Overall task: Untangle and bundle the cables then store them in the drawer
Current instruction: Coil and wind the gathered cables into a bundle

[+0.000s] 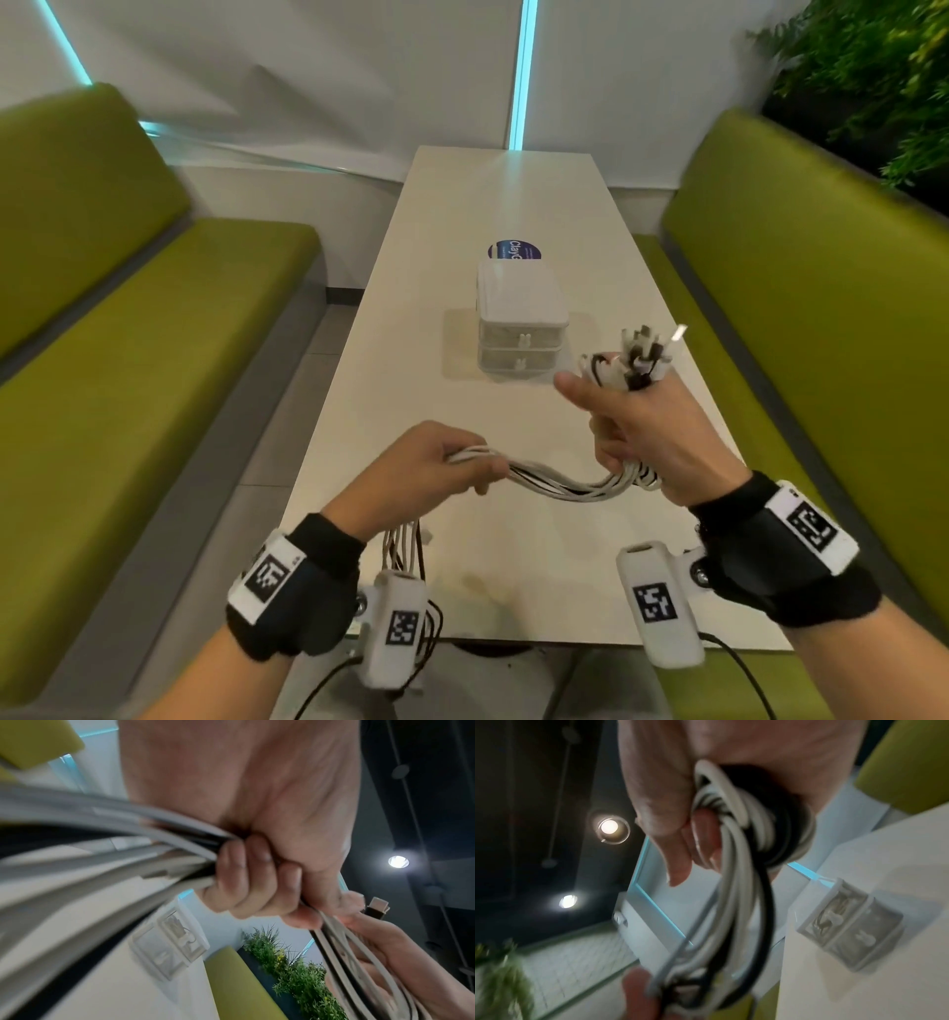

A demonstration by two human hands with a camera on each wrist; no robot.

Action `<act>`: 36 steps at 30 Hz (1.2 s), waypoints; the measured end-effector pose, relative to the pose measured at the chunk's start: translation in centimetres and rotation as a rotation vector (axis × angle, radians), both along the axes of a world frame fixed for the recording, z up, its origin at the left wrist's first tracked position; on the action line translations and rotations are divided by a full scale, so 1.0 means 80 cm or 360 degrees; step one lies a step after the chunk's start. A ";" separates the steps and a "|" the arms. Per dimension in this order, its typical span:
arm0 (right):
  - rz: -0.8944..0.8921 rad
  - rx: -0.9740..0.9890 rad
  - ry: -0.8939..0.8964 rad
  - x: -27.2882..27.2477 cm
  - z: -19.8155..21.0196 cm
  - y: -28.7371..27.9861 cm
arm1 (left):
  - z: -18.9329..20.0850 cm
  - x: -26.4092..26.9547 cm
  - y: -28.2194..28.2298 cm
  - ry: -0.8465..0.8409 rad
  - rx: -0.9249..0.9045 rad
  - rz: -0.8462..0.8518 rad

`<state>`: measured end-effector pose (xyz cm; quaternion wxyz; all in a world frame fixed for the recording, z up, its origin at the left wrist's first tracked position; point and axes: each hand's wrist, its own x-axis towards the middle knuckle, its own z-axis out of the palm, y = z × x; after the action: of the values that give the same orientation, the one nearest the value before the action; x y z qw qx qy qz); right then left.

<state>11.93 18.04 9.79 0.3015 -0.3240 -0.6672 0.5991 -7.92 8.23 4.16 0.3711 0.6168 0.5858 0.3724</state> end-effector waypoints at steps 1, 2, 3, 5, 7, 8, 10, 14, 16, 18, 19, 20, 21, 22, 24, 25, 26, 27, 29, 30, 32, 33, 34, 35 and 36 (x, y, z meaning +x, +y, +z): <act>0.0017 0.0108 -0.0120 -0.002 -0.002 -0.002 | 0.004 0.001 0.003 0.0021 0.0046 0.0021; 0.0029 0.0216 -0.0240 -0.005 -0.005 -0.004 | 0.006 0.003 0.006 0.0023 0.0087 0.0050; 0.0051 0.0303 -0.0340 -0.007 -0.009 -0.006 | 0.008 0.006 0.007 0.0017 0.0119 0.0078; 0.0116 0.0325 -0.0415 -0.011 -0.021 -0.011 | 0.008 0.010 0.008 -0.0001 0.0164 0.0110; 0.0149 0.0181 -0.0342 -0.011 -0.032 -0.016 | 0.009 0.014 0.007 -0.0006 0.0188 0.0082; 0.0154 0.0077 -0.0281 -0.010 -0.036 -0.019 | 0.008 0.016 0.007 -0.0004 0.0201 0.0050; 0.0158 -0.0114 -0.0179 -0.011 -0.042 -0.024 | 0.007 0.018 0.007 0.0004 0.0228 0.0003; 0.0259 -0.0310 -0.0066 -0.012 -0.052 -0.033 | 0.003 0.026 0.007 0.0107 0.0297 0.0029; 0.0248 -0.0346 -0.0098 -0.011 -0.057 -0.036 | -0.002 0.031 0.006 0.0225 0.0312 0.0038; 0.0155 -0.0373 -0.0158 -0.013 -0.062 -0.041 | -0.008 0.035 0.005 0.0288 0.0308 0.0091; 0.0103 -0.0375 -0.0183 -0.015 -0.064 -0.043 | -0.011 0.036 0.006 0.0295 0.0302 0.0113; 0.0058 -0.0362 -0.0205 -0.016 -0.066 -0.045 | -0.013 0.038 0.007 0.0295 0.0292 0.0119; 0.0030 -0.0340 -0.0219 -0.018 -0.067 -0.046 | -0.013 0.041 0.007 0.0289 0.0284 0.0118; 0.0022 -0.0317 -0.0218 -0.018 -0.068 -0.047 | -0.015 0.043 0.006 0.0285 0.0284 0.0123; 0.0064 -0.0283 -0.0162 -0.018 -0.069 -0.048 | -0.016 0.048 0.006 0.0269 0.0298 0.0172; 0.0113 -0.0266 -0.0119 -0.016 -0.069 -0.048 | -0.016 0.049 0.006 0.0256 0.0296 0.0211; 0.0172 -0.0251 -0.0084 -0.014 -0.069 -0.047 | -0.017 0.049 0.006 0.0243 0.0293 0.0243; 0.0238 -0.0247 -0.0070 -0.012 -0.068 -0.044 | -0.017 0.049 0.006 0.0221 0.0289 0.0260; 0.0386 -0.0246 -0.0088 -0.008 -0.065 -0.038 | -0.014 0.050 0.007 0.0197 0.0281 0.0248; 0.0441 -0.0224 -0.0114 -0.007 -0.061 -0.037 | -0.012 0.051 0.007 0.0182 0.0277 0.0231; 0.0458 -0.0164 -0.0193 -0.006 -0.055 -0.035 | -0.008 0.052 0.008 0.0173 0.0260 0.0212; 0.0444 -0.0134 -0.0234 -0.006 -0.053 -0.034 | -0.006 0.052 0.009 0.0185 0.0249 0.0215; 0.0430 -0.0107 -0.0277 -0.006 -0.052 -0.034 | -0.004 0.051 0.010 0.0201 0.0229 0.0209; 0.0422 -0.0092 -0.0318 -0.005 -0.052 -0.034 | -0.003 0.051 0.011 0.0244 0.0214 0.0198; 0.0414 -0.0093 -0.0350 -0.006 -0.053 -0.033 | 0.000 0.050 0.012 0.0279 0.0191 0.0187</act>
<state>11.49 15.37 5.51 0.1372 -0.3072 -0.7148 0.6130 -3.95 9.19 4.17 0.2584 0.6326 0.6279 0.3725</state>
